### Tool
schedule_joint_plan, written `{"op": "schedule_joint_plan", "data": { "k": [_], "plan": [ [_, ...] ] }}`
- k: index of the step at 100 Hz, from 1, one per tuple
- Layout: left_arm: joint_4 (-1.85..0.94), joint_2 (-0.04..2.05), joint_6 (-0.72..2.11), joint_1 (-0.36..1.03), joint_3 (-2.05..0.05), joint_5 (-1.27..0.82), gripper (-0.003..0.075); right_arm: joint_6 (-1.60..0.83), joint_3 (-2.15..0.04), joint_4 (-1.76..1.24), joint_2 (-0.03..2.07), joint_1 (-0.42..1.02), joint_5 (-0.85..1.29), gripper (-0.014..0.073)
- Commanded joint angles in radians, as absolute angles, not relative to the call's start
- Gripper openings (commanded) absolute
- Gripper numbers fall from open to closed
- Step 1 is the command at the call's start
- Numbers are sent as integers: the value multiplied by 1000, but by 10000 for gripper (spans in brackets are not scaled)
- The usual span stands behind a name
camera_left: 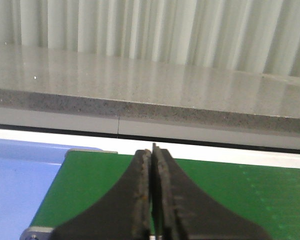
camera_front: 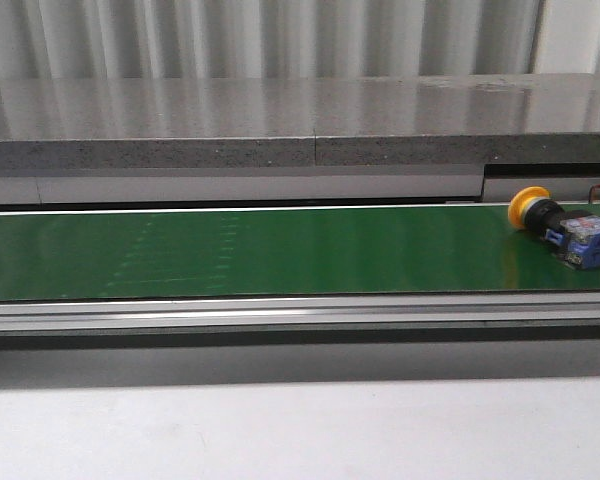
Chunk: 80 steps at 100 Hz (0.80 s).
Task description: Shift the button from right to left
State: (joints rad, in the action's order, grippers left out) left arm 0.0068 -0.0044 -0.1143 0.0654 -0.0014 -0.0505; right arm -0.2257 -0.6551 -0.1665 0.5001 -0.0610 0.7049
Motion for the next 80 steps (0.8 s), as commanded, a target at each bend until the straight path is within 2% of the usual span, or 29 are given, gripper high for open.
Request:
{"op": "schedule_joint_plan", "data": {
  "k": [1,26,46,80],
  "plan": [
    [16,-39,-112,63,12,67,-20,-235,-679,-175,501,-61,631,-67],
    [14,-24,-112,63,-78,-55,-20,-235,-679,-175,501,-61,631,-67],
    [0,98,-112,63,-197,-113,-20,-235,-679,-175,501,-61,631,-67],
    [-12,429,-112,63,-563,-510,-20,-235,-679,-175,501,-61,631,-67]
  ]
}}
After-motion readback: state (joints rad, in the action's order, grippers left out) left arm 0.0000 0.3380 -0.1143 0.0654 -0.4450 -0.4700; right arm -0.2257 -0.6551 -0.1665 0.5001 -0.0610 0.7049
